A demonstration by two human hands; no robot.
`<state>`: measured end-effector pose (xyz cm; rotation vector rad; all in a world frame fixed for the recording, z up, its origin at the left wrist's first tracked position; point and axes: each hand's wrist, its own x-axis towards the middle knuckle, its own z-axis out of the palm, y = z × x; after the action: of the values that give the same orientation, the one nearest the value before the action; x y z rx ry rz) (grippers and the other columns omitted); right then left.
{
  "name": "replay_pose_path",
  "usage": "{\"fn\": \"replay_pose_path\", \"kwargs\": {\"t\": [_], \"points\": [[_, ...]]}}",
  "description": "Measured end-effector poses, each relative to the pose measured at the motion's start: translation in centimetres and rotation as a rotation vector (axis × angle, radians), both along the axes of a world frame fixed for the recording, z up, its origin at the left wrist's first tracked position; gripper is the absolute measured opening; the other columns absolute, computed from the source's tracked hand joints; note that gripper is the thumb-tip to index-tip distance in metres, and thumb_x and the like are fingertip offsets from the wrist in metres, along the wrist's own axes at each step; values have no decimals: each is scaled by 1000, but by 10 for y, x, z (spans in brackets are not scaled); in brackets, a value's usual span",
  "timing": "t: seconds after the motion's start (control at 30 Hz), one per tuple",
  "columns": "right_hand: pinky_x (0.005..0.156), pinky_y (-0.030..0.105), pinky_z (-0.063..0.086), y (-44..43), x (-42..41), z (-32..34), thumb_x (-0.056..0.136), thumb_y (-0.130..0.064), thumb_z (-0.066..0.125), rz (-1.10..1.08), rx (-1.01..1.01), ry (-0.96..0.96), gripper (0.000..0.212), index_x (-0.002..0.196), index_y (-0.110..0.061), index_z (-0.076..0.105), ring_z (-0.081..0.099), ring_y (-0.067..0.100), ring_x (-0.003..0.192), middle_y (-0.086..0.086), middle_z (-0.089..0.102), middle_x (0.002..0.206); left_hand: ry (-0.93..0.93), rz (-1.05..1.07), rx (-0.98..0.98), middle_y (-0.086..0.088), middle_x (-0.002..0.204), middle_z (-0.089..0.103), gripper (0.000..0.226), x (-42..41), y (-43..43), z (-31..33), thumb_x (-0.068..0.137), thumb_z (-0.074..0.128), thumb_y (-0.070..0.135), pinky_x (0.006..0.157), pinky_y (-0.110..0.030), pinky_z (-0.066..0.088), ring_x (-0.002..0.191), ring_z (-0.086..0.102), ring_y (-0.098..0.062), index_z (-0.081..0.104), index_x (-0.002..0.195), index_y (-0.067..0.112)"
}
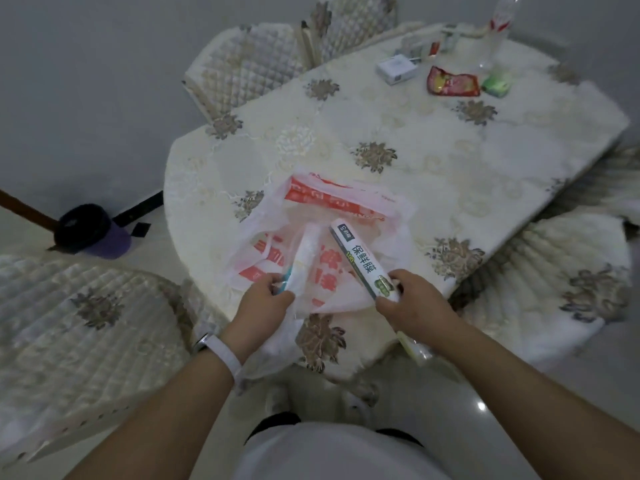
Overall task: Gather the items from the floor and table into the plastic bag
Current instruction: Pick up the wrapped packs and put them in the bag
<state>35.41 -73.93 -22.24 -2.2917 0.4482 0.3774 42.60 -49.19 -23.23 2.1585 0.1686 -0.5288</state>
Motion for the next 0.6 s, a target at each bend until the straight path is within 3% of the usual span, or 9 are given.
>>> {"fn": "replay_pose_path", "kwargs": {"t": [0.1,0.23,0.4,0.5,0.6], "points": [[56,41,58,10,4,0,82,-33,64,-100,32,10,30,109,-22,55,66,12,55,-3,67,87,28,-48,-19,4,95,60,33,29,-3,-7,94,60,18,58,-22,44,77,59,-10,55,127,16],[55,35,56,40,13,6,83,-33,64,-254,30,24,28,108,-23,57,67,14,62,-5,66,86,76,-132,-62,-5,115,64,39,65,1,-21,93,59,20,80,-35,54,95,63,-21,53,132,18],[51,30,50,88,41,7,89,-35,63,-413,73,22,32,117,-24,53,63,10,65,-12,60,88,75,-230,-106,5,112,55,42,105,16,-35,99,53,20,59,-16,39,80,53,-6,43,139,18],[52,29,50,121,64,2,91,-35,62,-472,85,1,27,112,-25,50,62,7,65,-14,58,87,52,-295,-108,5,116,53,47,126,26,-43,99,53,20,69,-23,41,86,53,-12,39,143,19],[55,31,54,151,88,-3,89,-37,61,-523,123,-15,25,108,-28,48,65,10,66,-9,63,90,36,-283,-140,2,109,57,42,144,33,-49,97,53,16,63,-21,43,79,52,-4,43,138,17]]}}
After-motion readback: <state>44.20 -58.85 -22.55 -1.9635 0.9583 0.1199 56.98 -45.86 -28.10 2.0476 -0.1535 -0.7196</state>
